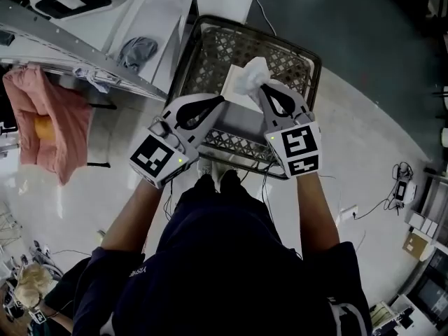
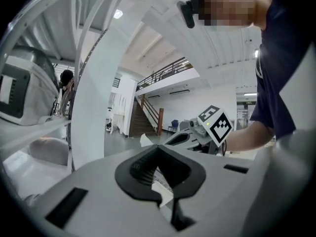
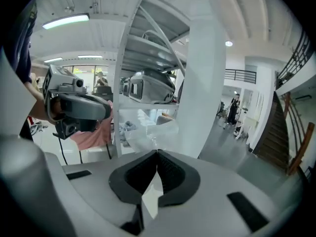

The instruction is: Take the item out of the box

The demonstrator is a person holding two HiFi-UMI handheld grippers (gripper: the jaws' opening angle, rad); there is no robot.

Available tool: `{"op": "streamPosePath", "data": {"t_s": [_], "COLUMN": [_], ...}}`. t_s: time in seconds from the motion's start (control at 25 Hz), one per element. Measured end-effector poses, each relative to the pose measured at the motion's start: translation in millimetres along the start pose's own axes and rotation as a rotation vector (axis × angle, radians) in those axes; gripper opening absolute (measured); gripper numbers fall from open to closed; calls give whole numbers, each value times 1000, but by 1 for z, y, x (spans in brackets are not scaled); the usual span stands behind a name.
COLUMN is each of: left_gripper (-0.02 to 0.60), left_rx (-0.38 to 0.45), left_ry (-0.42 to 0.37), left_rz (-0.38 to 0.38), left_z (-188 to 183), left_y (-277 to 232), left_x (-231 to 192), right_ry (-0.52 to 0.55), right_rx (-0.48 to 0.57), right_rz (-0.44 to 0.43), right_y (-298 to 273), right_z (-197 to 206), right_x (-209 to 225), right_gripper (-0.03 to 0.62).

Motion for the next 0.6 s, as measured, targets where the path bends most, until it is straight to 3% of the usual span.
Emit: {"op": "streamPosePath", "data": {"t_s": [0.6], "left_gripper": [6], "left_rx": [83], "left_ry": [-155], "left_rz": [67], "left_z": [-87], "left_y": [1], "left_x": [26], "right_ry": [-66], "right_rx": [266], "right_rz": [132], "right_y": [76], "right_z": [-78], "right_x": [26], "right_gripper": [25]}}
Point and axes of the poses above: the fingertips, and each gripper's own axes: y backward along the fingers, x to its right, z out of its underside, the point moved 6 cm from there along y, backward along the fingers, and after that the axes turned 13 degrees about z, right-handed, at the moved point
